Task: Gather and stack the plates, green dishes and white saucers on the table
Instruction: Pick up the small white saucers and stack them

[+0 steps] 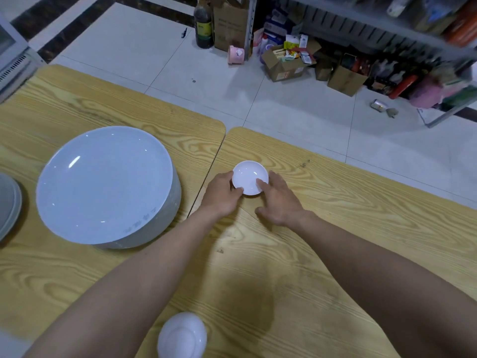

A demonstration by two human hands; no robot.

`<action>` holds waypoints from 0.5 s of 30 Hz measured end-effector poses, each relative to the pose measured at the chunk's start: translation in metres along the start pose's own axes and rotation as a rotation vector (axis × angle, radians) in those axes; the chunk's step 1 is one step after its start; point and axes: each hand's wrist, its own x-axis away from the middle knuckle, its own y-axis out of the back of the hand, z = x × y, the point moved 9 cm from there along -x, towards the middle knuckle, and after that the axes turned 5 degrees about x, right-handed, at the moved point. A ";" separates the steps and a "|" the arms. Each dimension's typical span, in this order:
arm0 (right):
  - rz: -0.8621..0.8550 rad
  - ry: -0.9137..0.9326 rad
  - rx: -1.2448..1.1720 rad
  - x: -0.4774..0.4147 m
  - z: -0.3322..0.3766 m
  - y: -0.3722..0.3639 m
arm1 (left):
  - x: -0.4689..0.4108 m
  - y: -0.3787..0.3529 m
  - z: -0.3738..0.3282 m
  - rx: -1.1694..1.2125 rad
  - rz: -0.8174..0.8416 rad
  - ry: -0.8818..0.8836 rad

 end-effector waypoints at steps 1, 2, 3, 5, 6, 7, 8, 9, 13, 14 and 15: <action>0.008 0.009 0.056 0.006 0.001 0.000 | 0.005 0.000 -0.004 -0.098 0.022 -0.040; 0.009 0.021 0.120 0.013 0.003 0.002 | 0.011 0.000 -0.009 -0.218 0.042 -0.078; 0.007 0.034 0.185 0.020 0.005 0.004 | 0.017 0.000 -0.013 -0.345 0.058 -0.105; -0.003 0.053 0.295 0.036 0.010 0.011 | 0.033 0.002 -0.018 -0.554 0.078 -0.121; -0.012 0.059 0.340 0.045 0.013 0.016 | 0.041 0.003 -0.020 -0.631 0.085 -0.123; -0.023 0.061 0.383 0.055 0.016 0.020 | 0.050 0.004 -0.023 -0.688 0.086 -0.127; -0.037 0.061 0.419 0.066 0.019 0.024 | 0.061 0.005 -0.026 -0.726 0.081 -0.135; -0.050 0.059 0.447 0.078 0.022 0.027 | 0.071 0.006 -0.030 -0.745 0.072 -0.142; -0.088 0.062 0.469 0.133 0.035 0.025 | 0.125 0.009 -0.036 -0.756 0.013 -0.151; -0.106 0.068 0.471 0.147 0.040 0.024 | 0.140 0.010 -0.037 -0.761 -0.005 -0.149; -0.123 0.074 0.467 0.162 0.045 0.022 | 0.155 0.010 -0.037 -0.766 -0.024 -0.146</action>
